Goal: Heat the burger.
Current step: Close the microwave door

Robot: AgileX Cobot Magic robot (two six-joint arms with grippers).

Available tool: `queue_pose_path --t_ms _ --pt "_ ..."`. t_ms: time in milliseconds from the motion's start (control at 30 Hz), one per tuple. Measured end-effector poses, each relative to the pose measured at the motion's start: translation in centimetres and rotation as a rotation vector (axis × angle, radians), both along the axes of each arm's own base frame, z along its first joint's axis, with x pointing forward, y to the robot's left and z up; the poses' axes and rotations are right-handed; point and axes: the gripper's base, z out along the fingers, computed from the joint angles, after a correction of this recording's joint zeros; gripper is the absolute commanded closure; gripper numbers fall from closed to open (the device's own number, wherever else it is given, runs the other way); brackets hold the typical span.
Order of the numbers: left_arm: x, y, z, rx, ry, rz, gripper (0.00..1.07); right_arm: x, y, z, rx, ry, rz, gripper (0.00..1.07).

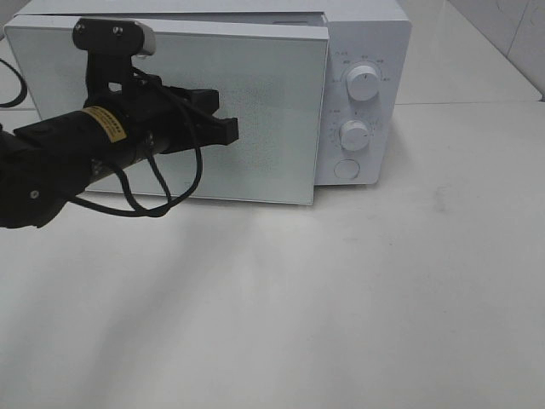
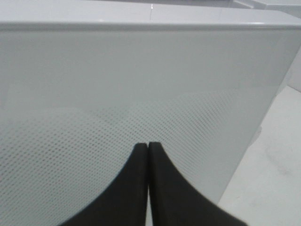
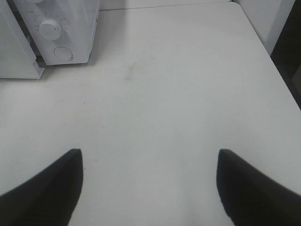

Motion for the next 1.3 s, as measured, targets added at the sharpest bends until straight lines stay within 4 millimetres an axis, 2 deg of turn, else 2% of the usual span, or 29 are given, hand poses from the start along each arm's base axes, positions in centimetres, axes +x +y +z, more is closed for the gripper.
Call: queue_pose_path --t_ms 500,867,1300 --pt "2.4 -2.8 0.3 0.001 0.023 -0.011 1.07 0.0 0.0 0.0 0.000 0.000 0.000 0.32" --pt "3.1 -3.9 -0.4 0.022 0.039 -0.033 1.07 0.0 0.0 0.0 0.000 0.000 0.000 0.32" --pt "4.5 -6.0 -0.1 0.060 0.054 -0.070 1.07 0.0 0.0 0.0 0.001 0.000 0.001 0.32"
